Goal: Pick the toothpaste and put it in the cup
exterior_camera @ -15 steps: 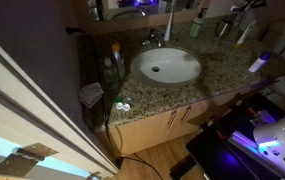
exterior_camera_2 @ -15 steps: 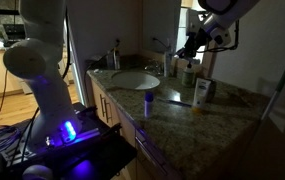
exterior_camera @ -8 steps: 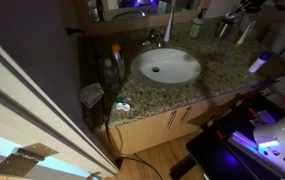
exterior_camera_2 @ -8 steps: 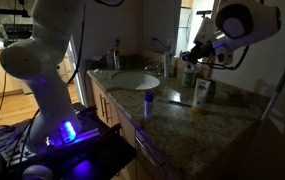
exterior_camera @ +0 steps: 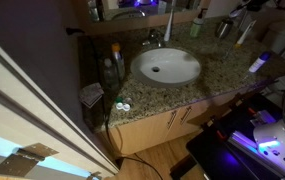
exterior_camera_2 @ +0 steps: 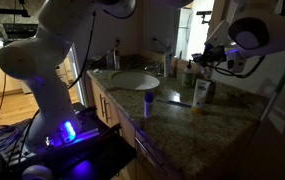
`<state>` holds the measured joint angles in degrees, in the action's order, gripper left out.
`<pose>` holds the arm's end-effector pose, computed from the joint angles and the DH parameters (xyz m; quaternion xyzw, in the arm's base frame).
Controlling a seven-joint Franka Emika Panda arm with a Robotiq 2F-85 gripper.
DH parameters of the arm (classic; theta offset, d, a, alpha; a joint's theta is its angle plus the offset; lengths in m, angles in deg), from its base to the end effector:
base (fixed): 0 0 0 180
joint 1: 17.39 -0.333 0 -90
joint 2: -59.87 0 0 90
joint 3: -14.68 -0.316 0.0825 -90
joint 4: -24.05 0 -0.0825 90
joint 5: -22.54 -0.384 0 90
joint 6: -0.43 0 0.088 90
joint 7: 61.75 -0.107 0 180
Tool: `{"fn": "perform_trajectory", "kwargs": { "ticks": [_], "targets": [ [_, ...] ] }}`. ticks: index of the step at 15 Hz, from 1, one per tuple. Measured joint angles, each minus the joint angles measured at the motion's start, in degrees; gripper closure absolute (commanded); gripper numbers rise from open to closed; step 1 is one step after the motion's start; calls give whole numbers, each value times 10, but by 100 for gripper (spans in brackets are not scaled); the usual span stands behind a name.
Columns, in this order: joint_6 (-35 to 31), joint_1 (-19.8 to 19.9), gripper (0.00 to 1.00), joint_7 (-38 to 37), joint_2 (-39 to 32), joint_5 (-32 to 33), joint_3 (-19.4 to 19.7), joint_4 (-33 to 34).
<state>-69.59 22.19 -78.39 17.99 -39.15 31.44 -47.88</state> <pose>0.5079 -0.4585 0.3500 -0.6741 0.5126 0.1620 0.5065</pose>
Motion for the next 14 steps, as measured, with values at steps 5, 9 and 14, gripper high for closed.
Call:
{"fn": "perform_trajectory", "kwargs": {
  "ticks": [5,9,14],
  "targets": [
    [-10,1,99,-41,-20,-15,-1,1],
    [-23,0,99,-78,-27,-17,-2,5],
    [-44,0,99,-125,-43,-17,-9,23]
  ]
}}
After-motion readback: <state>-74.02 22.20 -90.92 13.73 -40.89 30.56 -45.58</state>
